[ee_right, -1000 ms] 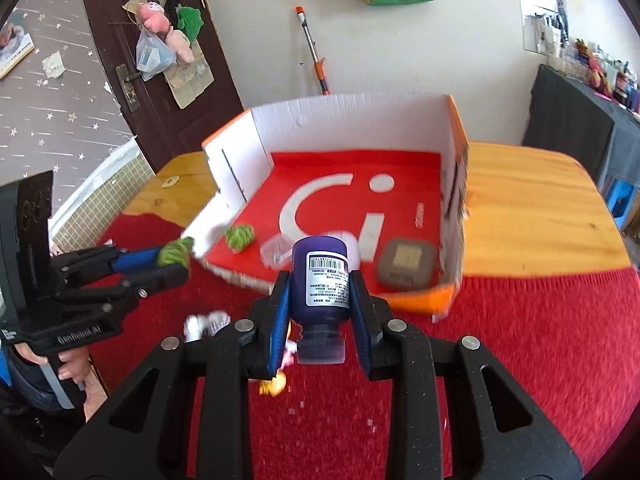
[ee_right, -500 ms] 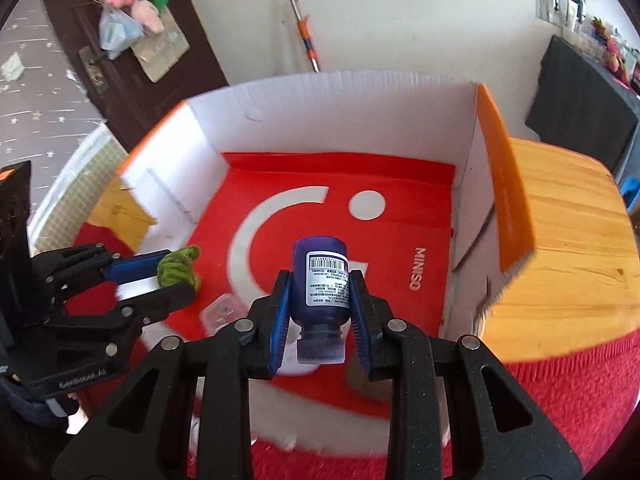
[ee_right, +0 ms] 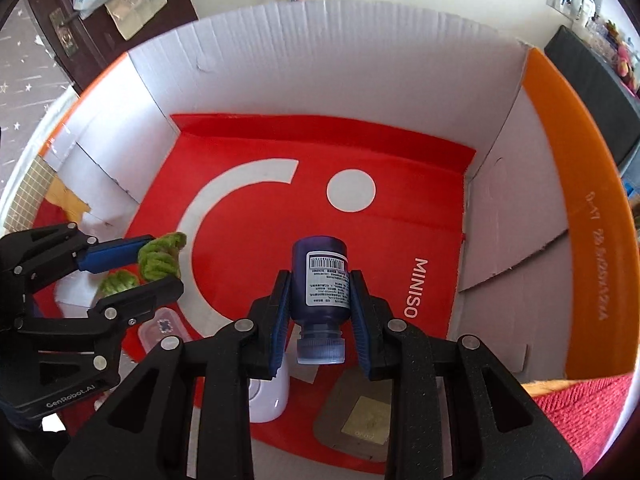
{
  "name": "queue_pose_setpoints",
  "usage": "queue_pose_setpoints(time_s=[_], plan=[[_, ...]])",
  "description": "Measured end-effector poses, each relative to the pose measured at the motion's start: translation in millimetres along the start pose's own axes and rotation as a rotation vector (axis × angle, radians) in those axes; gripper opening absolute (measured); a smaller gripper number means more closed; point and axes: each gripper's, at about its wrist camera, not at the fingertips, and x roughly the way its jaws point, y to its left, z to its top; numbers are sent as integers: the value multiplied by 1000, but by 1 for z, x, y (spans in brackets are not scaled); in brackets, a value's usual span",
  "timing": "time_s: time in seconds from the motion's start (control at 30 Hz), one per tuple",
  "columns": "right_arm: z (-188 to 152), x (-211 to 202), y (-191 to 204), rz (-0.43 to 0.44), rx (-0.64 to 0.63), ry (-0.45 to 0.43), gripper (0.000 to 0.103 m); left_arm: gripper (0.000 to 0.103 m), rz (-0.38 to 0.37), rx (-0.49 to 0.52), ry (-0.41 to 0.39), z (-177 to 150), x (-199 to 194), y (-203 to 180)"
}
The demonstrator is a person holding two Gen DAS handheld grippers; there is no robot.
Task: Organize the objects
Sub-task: 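Open the left gripper to drop the green ball while the right gripper sets the bottle down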
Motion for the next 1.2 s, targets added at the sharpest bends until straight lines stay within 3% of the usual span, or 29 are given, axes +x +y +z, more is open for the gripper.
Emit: queue_pose_setpoints(time_s=[0.43,1.2], plan=[[-1,2,-7,-20,2,30,27,36,14,-3,30,-1,7,2],[0,12,13,-48,-14,33,27,37,20,-6,35,-3,8,4]])
